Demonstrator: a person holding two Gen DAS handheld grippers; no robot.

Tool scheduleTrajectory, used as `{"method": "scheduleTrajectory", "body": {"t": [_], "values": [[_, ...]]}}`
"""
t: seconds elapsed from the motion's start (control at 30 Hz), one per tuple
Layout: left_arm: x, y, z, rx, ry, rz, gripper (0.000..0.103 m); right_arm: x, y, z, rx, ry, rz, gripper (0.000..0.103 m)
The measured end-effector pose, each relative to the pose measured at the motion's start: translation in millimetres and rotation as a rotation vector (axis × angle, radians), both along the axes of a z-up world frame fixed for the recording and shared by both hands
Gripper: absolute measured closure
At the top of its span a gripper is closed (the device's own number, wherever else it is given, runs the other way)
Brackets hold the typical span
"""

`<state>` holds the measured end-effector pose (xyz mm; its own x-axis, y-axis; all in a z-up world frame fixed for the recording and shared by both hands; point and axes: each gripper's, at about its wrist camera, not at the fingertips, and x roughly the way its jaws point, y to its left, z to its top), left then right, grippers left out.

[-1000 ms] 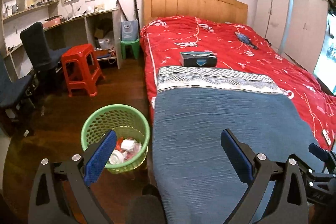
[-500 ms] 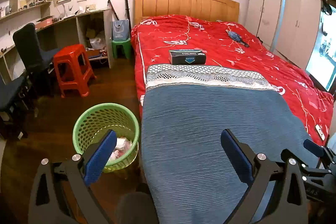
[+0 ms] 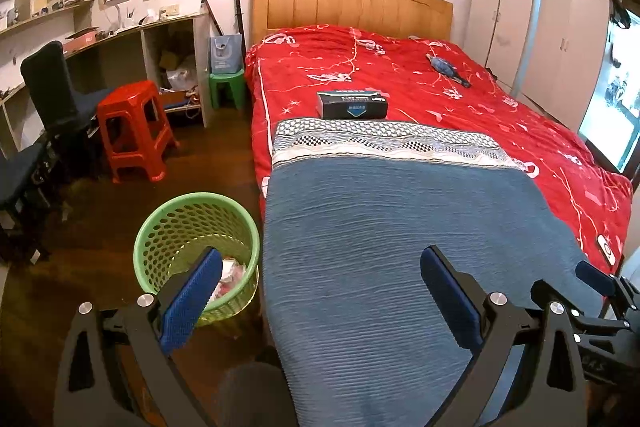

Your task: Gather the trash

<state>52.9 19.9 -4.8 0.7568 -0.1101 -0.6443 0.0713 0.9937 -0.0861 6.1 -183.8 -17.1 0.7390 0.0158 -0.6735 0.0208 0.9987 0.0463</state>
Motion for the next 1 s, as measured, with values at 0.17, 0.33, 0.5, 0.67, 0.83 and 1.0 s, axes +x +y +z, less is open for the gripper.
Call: {"method": "scheduleTrajectory", "body": {"t": [0.17, 0.33, 0.5, 0.67, 0.83, 1.0], "values": [[0.4, -2.2, -0.8, 0.0, 0.004, -0.004, 0.007, -1.0, 0.0, -0.4, 0.0, 0.0, -0.005, 0.005], [0.6, -3.1, -1.5, -0.001, 0.007, -0.009, 0.007, -0.3, -3.2, -2.0, 0.007, 0.004, -0.014, 0.005], [-0.5, -4.8, -4.1, 0.004, 0.011, -0.016, 0.007, 0.0, -4.3, -2.3, 0.007, 0.005, -0.016, 0.005], [0.0, -6.8, -4.9, 0.004, 0.013, -0.02, 0.007, 0.0, -4.4, -2.3, 0.005, 0.006, -0.019, 0.005], [1.0, -8.3, -6.8, 0.004, 0.021, -0.023, 0.007, 1.0, -5.8, -2.4, 0.002, 0.01, -0.02, 0.005], [1.3, -10.1, -8.8, 0.009, 0.029, -0.029, 0.007, 1.2, -7.0, -3.7, -0.001, 0.016, -0.021, 0.005]]}}
